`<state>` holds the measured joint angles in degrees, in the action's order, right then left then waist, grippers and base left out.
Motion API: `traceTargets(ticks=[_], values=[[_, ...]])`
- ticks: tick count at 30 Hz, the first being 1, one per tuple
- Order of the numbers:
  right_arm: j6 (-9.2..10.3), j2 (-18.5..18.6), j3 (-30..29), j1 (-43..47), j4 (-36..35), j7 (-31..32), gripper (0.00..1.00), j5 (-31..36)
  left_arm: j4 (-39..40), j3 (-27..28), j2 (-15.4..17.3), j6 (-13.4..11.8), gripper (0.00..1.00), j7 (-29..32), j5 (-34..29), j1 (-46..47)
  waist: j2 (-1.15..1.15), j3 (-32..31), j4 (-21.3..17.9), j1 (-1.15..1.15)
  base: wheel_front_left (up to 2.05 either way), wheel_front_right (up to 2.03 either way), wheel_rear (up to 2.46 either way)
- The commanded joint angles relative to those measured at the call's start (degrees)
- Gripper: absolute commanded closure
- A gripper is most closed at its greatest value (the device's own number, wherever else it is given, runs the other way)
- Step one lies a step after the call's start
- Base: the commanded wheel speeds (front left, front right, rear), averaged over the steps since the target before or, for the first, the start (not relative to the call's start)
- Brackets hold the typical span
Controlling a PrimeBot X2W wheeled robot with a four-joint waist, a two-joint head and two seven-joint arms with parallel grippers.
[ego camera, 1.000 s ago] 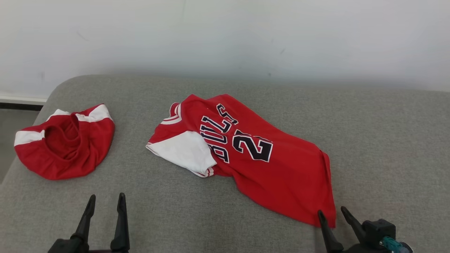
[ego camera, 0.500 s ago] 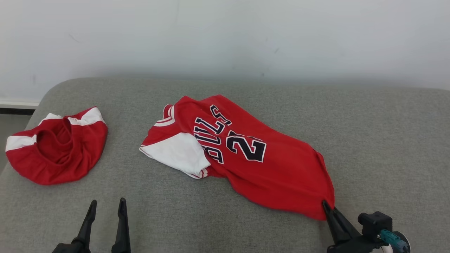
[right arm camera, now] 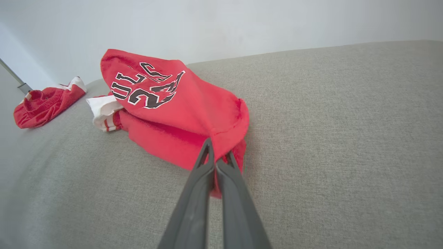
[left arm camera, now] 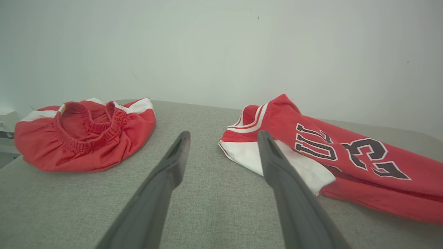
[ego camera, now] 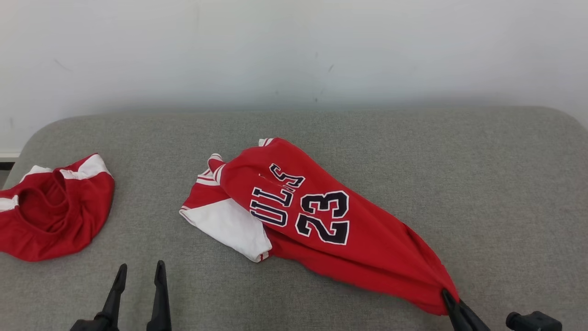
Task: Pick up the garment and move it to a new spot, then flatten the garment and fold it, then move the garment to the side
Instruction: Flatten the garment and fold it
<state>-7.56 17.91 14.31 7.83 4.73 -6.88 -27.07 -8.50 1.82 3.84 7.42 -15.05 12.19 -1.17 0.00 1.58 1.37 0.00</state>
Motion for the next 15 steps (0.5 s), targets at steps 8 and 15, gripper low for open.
traceTargets(ticks=[8,15], values=[[0.15,-0.3,-3.2,-4.8,-0.9,1.7,1.0,0.6,-0.7,-1.3,0.0,0.0,0.0,-0.2,0.3,0.2,0.0,0.1,2.7,0.0,0.0,0.0,0.0],[0.15,0.0,-4.4,-14.7,11.5,2.7,1.0,0.2,-0.9,-2.6,0.0,0.0,0.0,-0.2,0.4,1.3,0.0,1.3,6.4,0.0,0.0,0.0,0.0]])
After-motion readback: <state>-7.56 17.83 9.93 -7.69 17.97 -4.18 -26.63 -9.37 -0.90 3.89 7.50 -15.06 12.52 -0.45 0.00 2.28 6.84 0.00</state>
